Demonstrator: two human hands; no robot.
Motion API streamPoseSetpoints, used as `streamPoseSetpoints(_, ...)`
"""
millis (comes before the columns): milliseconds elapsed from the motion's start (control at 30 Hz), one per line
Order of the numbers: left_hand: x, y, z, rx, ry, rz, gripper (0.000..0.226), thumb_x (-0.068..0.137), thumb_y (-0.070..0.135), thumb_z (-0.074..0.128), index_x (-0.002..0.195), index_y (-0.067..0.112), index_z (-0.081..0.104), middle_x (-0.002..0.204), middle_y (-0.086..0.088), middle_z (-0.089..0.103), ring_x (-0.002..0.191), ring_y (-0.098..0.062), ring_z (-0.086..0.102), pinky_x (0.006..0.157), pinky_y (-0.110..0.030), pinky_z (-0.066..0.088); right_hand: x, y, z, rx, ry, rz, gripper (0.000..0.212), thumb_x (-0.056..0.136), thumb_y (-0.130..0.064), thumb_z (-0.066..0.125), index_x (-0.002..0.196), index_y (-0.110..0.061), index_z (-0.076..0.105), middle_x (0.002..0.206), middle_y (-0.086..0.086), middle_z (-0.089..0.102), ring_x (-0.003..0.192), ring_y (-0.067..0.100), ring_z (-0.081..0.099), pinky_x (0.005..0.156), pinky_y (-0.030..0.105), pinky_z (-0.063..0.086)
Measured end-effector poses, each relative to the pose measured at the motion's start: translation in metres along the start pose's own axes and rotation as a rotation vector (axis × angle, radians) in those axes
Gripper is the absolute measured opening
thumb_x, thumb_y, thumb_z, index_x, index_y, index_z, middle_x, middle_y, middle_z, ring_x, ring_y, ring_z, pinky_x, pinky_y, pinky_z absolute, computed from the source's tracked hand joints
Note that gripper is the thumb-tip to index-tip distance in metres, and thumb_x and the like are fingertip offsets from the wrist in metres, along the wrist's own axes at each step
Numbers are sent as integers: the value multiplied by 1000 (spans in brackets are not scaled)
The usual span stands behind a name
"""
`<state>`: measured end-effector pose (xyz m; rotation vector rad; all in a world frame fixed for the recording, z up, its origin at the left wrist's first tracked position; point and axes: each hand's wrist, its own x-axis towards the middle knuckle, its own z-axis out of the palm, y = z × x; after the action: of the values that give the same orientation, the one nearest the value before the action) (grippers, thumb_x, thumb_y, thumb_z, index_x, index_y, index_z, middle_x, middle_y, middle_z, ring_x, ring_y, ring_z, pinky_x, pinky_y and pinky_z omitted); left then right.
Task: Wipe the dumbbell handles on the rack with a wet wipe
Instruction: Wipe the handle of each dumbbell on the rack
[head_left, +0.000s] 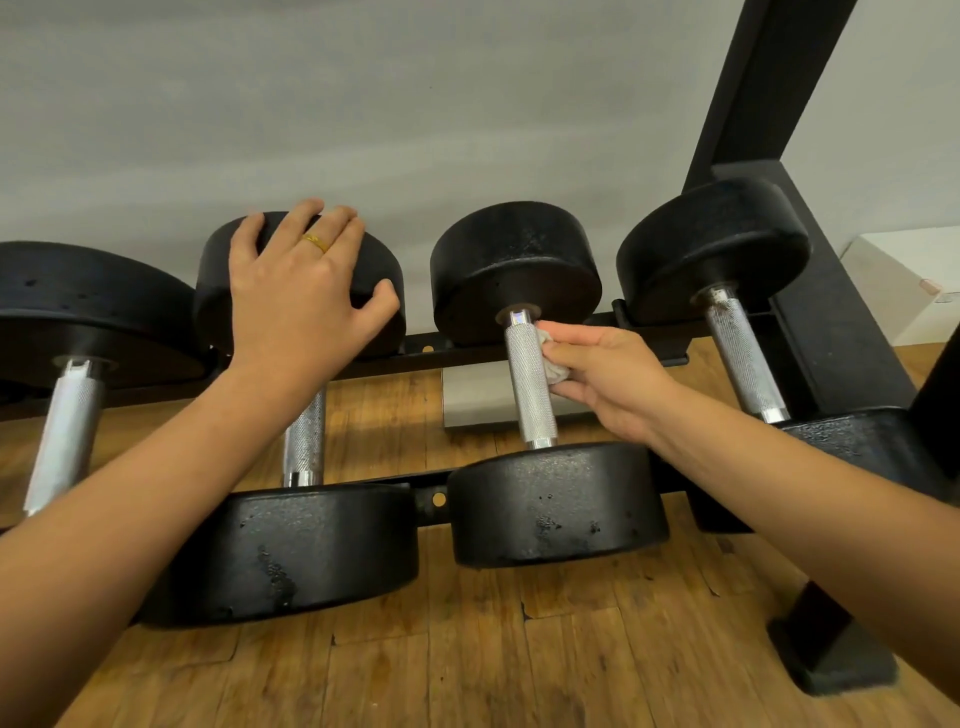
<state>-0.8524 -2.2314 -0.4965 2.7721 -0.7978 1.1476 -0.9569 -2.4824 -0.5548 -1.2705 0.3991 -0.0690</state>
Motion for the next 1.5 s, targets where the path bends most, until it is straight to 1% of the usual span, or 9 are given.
streamPoseSetpoints(233,0,1,1,-10,3,-4,57,97,46,51,139,7,60,144,-10,60,142,-30,46,117,-58,27,-5,-6,-5,71,-79,62,26,98,-8,59,123,-9,67,115,11,74,104,22,72,95,40,58)
streamPoseSetpoints(400,0,1,-2,-7,-4,1,60,97,48,45,139,7,60,144,-10,60,142,-30,45,117,-58,26,0,-3,-1,145,-42,102,26,97,-7,61,122,-8,66,116,13,73,103,23,73,90,37,59)
streamPoseSetpoints(500,0,0,-2,-1,-7,7,61,97,49,45,139,7,60,145,-10,59,142,-30,45,117,-58,26,0,-2,0,111,-18,97,23,94,-6,64,117,-10,69,113,12,74,101,21,73,89,35,60)
streamPoseSetpoints(700,-1,1,-1,-5,3,9,60,97,47,45,138,6,60,144,-11,60,142,-30,45,116,-58,27,-2,-4,-8,-156,11,34,25,92,-12,69,117,-16,72,108,3,76,101,17,73,84,30,59)
streamPoseSetpoints(867,0,1,-2,-16,5,4,59,96,46,47,137,6,61,142,-11,61,140,-31,47,116,-58,27,3,-10,1,-97,61,7,28,93,-7,66,120,-10,69,111,6,75,101,18,73,92,36,59)
streamPoseSetpoints(1067,1,1,-1,-12,-2,-1,60,96,47,46,137,6,61,142,-11,61,140,-30,46,116,-59,27,-21,-6,-15,-176,-65,135,25,90,-2,66,115,-6,71,108,8,76,100,19,74,89,37,60)
streamPoseSetpoints(1267,0,1,-1,-10,6,1,60,96,47,46,137,6,61,143,-10,61,140,-30,47,116,-58,28,0,-19,-4,-137,18,83,29,91,0,67,120,-2,68,109,11,75,99,21,74,90,37,60)
streamPoseSetpoints(1400,1,1,1,-8,6,-3,55,97,44,52,136,7,62,142,-10,62,139,-29,47,116,-59,29,-15,-10,-17,-187,-92,169,25,89,2,66,113,-2,71,106,13,76,98,23,74,80,32,62)
streamPoseSetpoints(1500,1,2,1,-5,-2,-20,54,97,43,55,136,7,62,142,-10,62,140,-29,48,116,-60,30,-12,-10,-16,-241,-41,124,24,88,2,68,111,-1,72,104,14,76,93,23,75,73,29,63)
